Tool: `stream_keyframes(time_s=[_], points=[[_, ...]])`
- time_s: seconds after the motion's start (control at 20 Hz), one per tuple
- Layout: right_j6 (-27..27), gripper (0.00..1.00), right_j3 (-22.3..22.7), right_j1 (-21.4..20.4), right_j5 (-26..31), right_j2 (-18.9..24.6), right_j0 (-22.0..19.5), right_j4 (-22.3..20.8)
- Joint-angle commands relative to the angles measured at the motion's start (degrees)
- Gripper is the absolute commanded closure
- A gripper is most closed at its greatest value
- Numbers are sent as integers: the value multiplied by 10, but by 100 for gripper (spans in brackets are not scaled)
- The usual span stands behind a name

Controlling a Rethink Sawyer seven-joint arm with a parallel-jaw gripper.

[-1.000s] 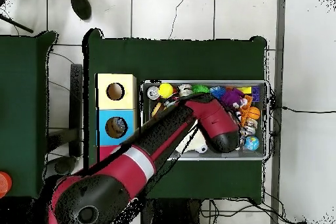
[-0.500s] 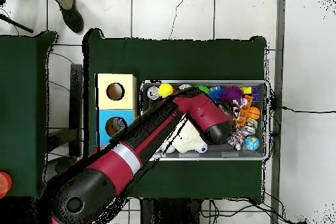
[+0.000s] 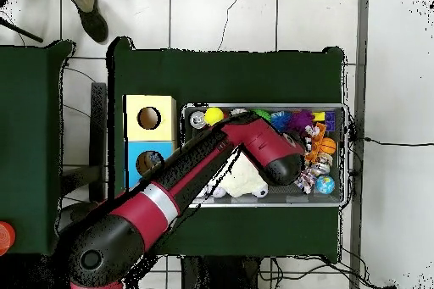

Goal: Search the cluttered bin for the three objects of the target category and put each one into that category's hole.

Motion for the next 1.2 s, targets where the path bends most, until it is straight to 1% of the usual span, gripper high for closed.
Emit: stream_keyframes(time_s=[0.05,0.15,0.4,0.55,0.8,1.0,1.1,1.2], points=[[204,100,-87,53,-33,2,-4,18],[202,100,-89,54,-33,0,-4,24],[204,100,-98,41,-46,17,-11,42],[204,100,-103,21,-71,39,-18,49],[210,100,-113,5,-111,59,-26,52],[197,100,-107,-16,-138,75,-33,60],[185,100,-96,-35,-162,87,-37,64],[181,100,-83,-54,-188,87,-38,64]])
